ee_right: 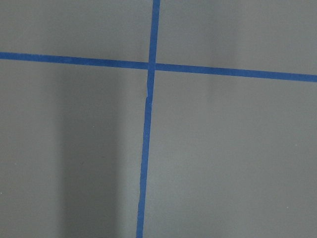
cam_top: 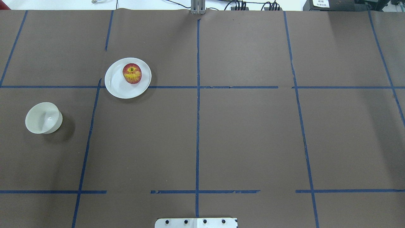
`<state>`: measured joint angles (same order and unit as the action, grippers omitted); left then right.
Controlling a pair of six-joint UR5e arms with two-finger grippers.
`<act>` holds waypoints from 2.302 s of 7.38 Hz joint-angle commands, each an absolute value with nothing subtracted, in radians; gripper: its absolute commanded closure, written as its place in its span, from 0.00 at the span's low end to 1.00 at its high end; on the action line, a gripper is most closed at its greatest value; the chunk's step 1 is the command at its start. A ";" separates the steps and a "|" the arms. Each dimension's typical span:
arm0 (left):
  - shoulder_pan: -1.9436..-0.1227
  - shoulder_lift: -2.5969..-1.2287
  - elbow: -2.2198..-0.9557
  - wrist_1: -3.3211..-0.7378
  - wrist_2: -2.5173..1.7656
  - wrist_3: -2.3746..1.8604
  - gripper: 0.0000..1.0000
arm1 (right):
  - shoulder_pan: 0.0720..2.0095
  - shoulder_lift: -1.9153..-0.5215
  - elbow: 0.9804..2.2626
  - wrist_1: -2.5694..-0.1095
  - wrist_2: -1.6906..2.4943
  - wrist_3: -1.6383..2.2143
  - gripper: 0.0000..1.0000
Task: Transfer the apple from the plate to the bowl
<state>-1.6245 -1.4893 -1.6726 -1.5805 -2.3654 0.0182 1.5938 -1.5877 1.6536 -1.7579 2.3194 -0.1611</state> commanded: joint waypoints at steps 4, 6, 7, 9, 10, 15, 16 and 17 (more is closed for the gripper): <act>-1.454 -1.641 -1.715 -1.637 -2.353 -0.223 0.00 | 1.594 -1.588 1.654 -1.758 2.319 -0.161 0.00; -1.331 -1.734 -1.768 -1.632 -2.356 -0.407 0.00 | 1.594 -1.588 1.654 -1.758 2.319 -0.161 0.00; -1.256 -1.800 -1.778 -1.629 -2.353 -0.522 0.00 | 1.594 -1.588 1.654 -1.758 2.319 -0.161 0.00; -1.150 -1.909 -1.775 -1.600 -2.342 -0.697 0.00 | 1.594 -1.588 1.654 -1.758 2.319 -0.161 0.00; -1.085 -1.996 -1.770 -1.522 -2.263 -0.734 0.00 | 1.594 -1.588 1.654 -1.758 2.319 -0.161 0.00; -0.842 -2.074 -1.668 -1.712 -2.109 -0.967 0.00 | 1.594 -1.588 1.654 -1.758 2.319 -0.161 0.00; -0.832 -2.092 -1.610 -1.779 -2.108 -1.010 0.00 | 1.594 -1.588 1.654 -1.758 2.319 -0.161 0.00; -0.827 -2.147 -1.533 -1.779 -2.106 -1.014 0.00 | 1.594 -1.588 1.654 -1.758 2.319 -0.161 0.00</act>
<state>-0.8398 -2.0994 -1.6178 -1.7423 -2.1109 -0.9857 1.5938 -1.5876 1.6536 -1.7579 2.3194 -0.1611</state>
